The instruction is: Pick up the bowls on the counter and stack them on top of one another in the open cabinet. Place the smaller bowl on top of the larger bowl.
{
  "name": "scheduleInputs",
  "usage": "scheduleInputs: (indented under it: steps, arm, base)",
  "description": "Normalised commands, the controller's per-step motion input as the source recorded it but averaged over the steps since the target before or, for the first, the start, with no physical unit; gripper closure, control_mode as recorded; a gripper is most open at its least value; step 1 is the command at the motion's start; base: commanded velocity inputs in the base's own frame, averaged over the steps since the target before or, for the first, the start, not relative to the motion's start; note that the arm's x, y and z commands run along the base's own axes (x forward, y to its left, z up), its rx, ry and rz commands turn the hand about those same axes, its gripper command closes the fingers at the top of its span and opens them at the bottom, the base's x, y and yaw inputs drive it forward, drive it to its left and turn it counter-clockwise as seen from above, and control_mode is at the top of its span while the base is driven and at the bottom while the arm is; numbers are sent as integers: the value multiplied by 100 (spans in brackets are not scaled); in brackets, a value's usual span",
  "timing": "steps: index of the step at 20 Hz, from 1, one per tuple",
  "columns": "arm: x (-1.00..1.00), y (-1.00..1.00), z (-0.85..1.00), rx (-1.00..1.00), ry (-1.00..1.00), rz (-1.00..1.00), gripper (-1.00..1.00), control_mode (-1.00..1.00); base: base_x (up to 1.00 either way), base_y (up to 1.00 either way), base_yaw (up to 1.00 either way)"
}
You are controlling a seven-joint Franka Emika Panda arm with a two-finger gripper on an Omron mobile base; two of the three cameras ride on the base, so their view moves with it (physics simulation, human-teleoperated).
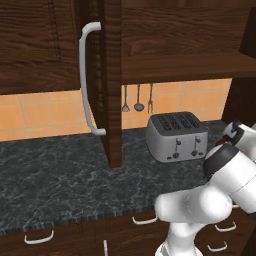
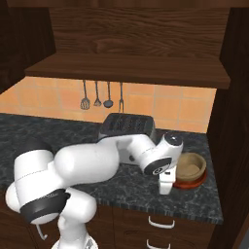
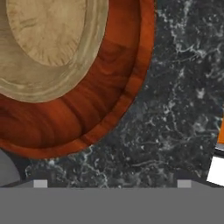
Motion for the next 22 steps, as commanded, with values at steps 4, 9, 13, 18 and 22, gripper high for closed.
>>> scheduleInputs:
  steps: [4, 9, 13, 18, 22]
  arm:
    - [34, -13, -13, 0, 0, 0, -100, -100]
    - [25, -33, -5, 0, 0, 0, -100, -100]
    - [31, -8, -20, -1, 0, 0, -100, -100]
    - [20, -6, -22, -2, 0, -1, -100, -100]
    - [0, -15, -30, -5, 0, -2, 100, -100]
  base:
    - [0, 0, 0]
    - [0, 0, 0]
    - [0, 0, 0]
    - [0, 0, 0]
    - [0, 0, 0]
